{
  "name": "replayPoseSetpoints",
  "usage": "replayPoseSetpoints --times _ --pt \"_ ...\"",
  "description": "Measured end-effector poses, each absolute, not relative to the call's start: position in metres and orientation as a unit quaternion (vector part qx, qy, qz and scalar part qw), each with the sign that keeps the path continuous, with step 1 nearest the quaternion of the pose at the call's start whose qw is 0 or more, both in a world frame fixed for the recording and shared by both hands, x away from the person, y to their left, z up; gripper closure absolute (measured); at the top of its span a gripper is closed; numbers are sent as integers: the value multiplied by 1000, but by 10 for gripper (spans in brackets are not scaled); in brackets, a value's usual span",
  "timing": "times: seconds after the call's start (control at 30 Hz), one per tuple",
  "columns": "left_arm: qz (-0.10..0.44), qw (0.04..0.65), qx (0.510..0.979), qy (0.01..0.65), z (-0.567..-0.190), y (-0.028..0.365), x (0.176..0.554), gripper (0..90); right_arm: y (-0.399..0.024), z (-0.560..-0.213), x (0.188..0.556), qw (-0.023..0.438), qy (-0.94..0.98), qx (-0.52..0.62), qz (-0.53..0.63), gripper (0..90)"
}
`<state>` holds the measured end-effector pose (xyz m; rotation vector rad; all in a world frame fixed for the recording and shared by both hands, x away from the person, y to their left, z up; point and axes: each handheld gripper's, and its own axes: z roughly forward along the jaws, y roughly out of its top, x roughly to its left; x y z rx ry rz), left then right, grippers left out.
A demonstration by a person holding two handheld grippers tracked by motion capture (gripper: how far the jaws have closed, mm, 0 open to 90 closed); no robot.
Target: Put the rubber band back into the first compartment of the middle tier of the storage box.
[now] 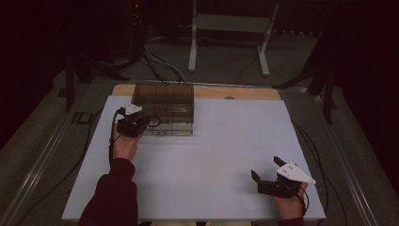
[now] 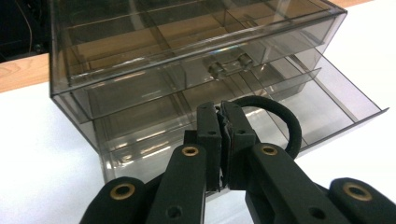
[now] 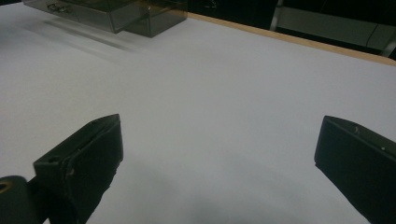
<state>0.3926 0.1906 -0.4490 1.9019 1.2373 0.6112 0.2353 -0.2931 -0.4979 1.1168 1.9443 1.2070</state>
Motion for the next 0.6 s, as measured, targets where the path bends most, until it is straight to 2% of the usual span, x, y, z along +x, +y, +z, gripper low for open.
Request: replayPoseSetpoints --times 0.6 --pt "249 383 732 506 -442 206 401 884 -294 -498 235 293 729 421 454 14"
